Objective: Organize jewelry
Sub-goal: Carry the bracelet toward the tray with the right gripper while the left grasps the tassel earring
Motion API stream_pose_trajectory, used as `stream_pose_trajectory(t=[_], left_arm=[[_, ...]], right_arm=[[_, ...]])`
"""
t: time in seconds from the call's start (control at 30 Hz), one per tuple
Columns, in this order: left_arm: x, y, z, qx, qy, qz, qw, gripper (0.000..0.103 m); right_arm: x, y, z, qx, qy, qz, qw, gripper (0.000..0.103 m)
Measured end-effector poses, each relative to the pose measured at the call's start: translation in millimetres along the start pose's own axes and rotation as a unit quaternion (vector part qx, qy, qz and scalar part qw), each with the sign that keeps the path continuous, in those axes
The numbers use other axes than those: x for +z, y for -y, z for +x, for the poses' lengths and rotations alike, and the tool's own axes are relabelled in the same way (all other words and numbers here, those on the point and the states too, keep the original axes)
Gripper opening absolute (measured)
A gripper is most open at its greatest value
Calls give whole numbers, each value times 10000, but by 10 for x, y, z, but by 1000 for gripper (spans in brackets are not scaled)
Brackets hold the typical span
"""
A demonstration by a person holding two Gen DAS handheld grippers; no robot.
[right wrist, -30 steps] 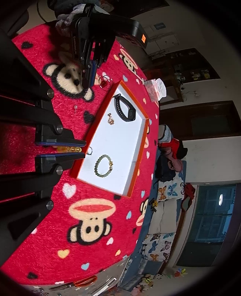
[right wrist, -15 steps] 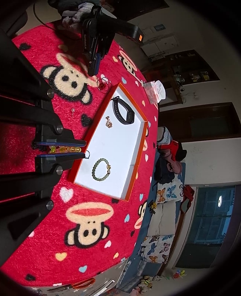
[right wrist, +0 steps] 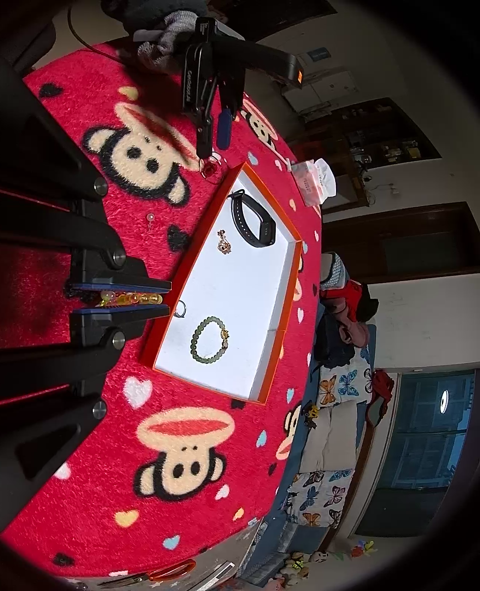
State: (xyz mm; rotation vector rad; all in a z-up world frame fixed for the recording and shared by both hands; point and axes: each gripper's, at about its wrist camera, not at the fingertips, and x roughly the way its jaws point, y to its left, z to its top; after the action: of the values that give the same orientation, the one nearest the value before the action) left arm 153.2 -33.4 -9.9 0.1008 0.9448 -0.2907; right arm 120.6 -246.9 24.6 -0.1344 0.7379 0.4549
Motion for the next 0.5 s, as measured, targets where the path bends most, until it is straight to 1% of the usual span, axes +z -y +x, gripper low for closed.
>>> stream_pose_trajectory(t=[0.03, 0.17, 0.23, 0.3, 0.4, 0.47, 0.5], left_arm=[[26, 14, 44, 27, -30, 46, 10000, 44], [78, 12, 222, 125, -183, 148, 9996, 31], [88, 2, 282, 173, -204, 176, 9995, 28], [90, -2, 314, 220, -193, 205, 9994, 24], [92, -3, 306, 230, -108, 207, 9995, 15], [97, -7, 273, 189, -64, 172, 9997, 13], [98, -9, 248, 173, -38, 158, 9997, 11]], right_arm=[[0, 6, 1, -3, -4, 2, 10000, 8], [-6, 15, 15, -14, -8, 31, 10000, 8], [-11, 16, 18, -15, -12, 28, 10000, 8], [-6, 15, 17, -13, -17, 30, 10000, 8], [-2, 13, 14, -13, -13, 35, 10000, 8], [1, 9, 13, -14, -6, 30, 10000, 8], [0, 7, 9, -13, 3, 23, 10000, 8]])
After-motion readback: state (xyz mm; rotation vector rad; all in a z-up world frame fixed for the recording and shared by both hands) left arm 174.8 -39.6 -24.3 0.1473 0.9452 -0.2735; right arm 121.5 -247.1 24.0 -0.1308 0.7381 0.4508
